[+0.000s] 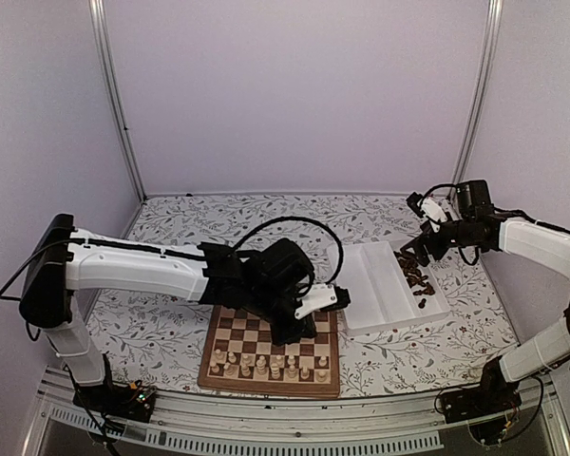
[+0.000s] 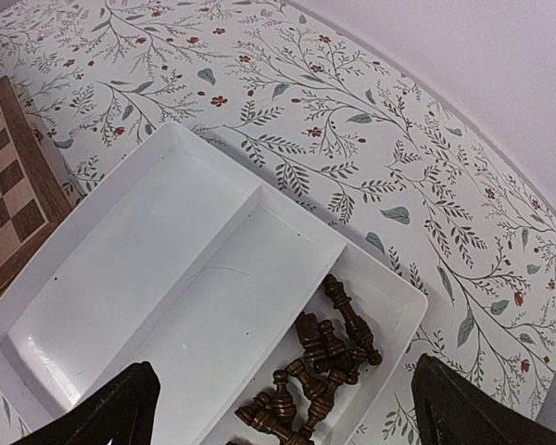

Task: Set up the chess pieces on the board
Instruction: Place the chess piece on the chessboard.

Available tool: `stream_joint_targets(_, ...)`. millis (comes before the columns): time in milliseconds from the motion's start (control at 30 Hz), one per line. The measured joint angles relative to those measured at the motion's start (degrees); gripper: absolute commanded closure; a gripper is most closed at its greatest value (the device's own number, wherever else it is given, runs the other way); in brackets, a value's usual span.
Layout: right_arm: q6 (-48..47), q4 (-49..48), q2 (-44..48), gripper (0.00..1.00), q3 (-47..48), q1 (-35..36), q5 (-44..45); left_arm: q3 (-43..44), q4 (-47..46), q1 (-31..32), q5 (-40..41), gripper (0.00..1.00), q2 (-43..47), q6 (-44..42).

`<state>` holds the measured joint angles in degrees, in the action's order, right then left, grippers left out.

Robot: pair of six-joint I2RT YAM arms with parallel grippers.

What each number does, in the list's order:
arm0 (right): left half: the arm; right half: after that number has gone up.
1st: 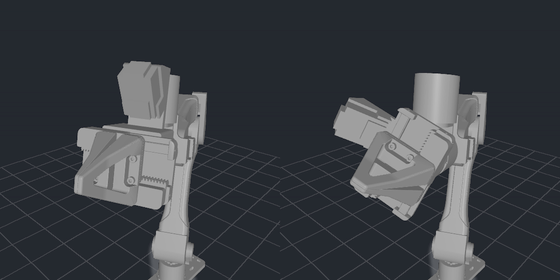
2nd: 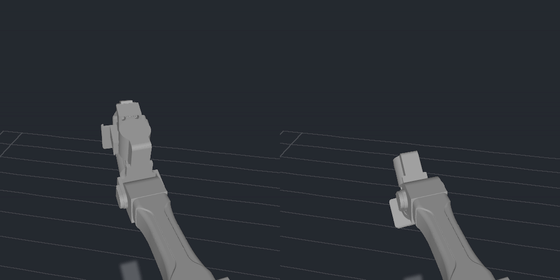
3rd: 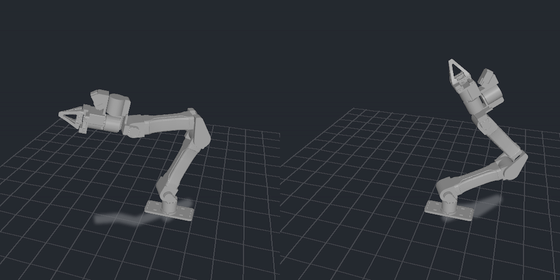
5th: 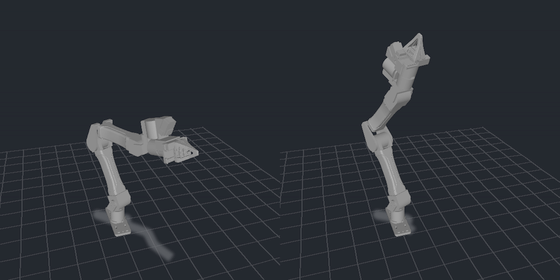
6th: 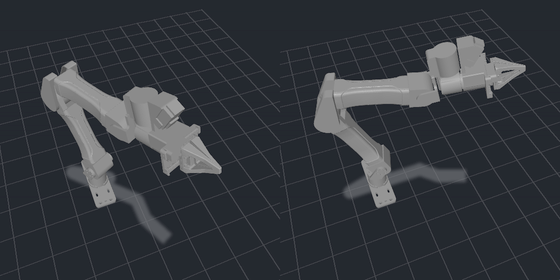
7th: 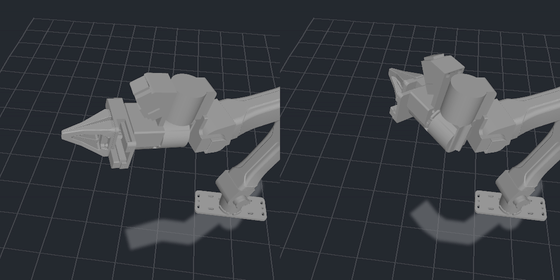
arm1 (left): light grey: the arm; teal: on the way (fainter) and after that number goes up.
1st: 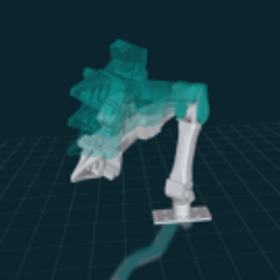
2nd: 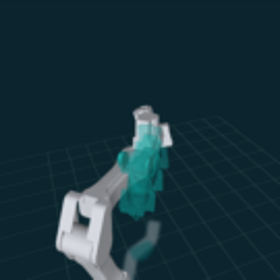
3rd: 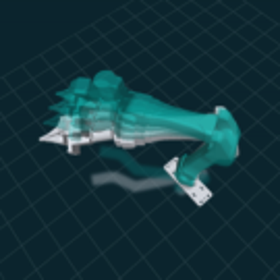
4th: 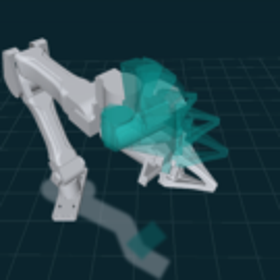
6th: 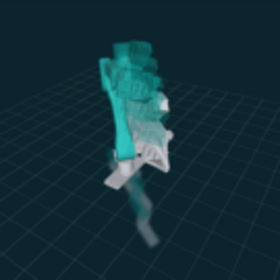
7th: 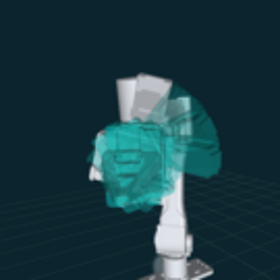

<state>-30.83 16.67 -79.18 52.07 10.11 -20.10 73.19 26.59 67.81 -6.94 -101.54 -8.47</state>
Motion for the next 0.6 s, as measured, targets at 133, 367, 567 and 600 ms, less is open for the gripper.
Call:
stream_joint_targets(133,-0.4,0.0,0.0,0.01,0.0,0.0,-1.7,0.0,0.5,0.4,-1.8,0.97,-0.4,-1.2)
stream_joint_targets(367,-1.0,0.1,0.0,0.01,0.0,0.0,-3.3,0.0,1.5,0.7,-4.3,0.97,-2.8,-2.1)
stream_joint_targets(567,-1.5,0.5,-0.1,0.01,0.0,0.0,-4.5,0.0,2.6,0.9,-4.7,0.96,-4.3,-2.6)
stream_joint_targets(600,-1.5,0.5,-0.1,0.01,0.0,0.0,-4.5,0.0,2.8,1.0,-4.7,0.96,-4.3,-2.6)
